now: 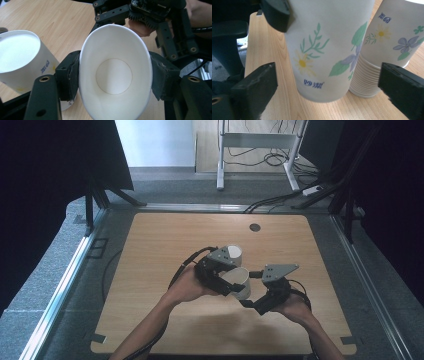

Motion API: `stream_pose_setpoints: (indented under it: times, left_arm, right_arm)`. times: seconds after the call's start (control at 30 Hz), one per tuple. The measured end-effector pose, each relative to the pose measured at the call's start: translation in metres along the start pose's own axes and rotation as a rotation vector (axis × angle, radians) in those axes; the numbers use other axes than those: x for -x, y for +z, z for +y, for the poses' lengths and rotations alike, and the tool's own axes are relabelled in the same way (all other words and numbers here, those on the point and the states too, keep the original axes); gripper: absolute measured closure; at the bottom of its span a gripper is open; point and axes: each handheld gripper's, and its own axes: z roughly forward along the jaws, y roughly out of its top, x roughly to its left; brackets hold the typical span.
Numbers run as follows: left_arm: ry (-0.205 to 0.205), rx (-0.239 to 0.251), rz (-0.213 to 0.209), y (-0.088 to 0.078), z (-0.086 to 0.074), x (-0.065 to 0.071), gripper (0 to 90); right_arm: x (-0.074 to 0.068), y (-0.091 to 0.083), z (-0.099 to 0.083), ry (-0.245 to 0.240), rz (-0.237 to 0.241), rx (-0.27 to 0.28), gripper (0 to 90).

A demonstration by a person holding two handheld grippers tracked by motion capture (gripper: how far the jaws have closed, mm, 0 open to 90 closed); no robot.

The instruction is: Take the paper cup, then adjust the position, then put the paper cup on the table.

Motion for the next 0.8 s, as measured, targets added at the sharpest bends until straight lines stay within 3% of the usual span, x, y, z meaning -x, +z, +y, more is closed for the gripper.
stream_pose_setpoints:
  times: [0.27, 0.8]
  left_arm:
    - [-0.010, -0.015, 0.029, -0.008, -0.002, -0.001, 33.2]
    - [-0.018, -0.065, 0.081, -0.019, -0.009, -0.007, 32.9]
  right_arm:
    - [-0.002, -0.002, -0.002, -0.012, -0.022, -0.029, 0.0]
    - [0.002, -0.010, -0.016, 0.030, -0.097, -0.055, 0.0]
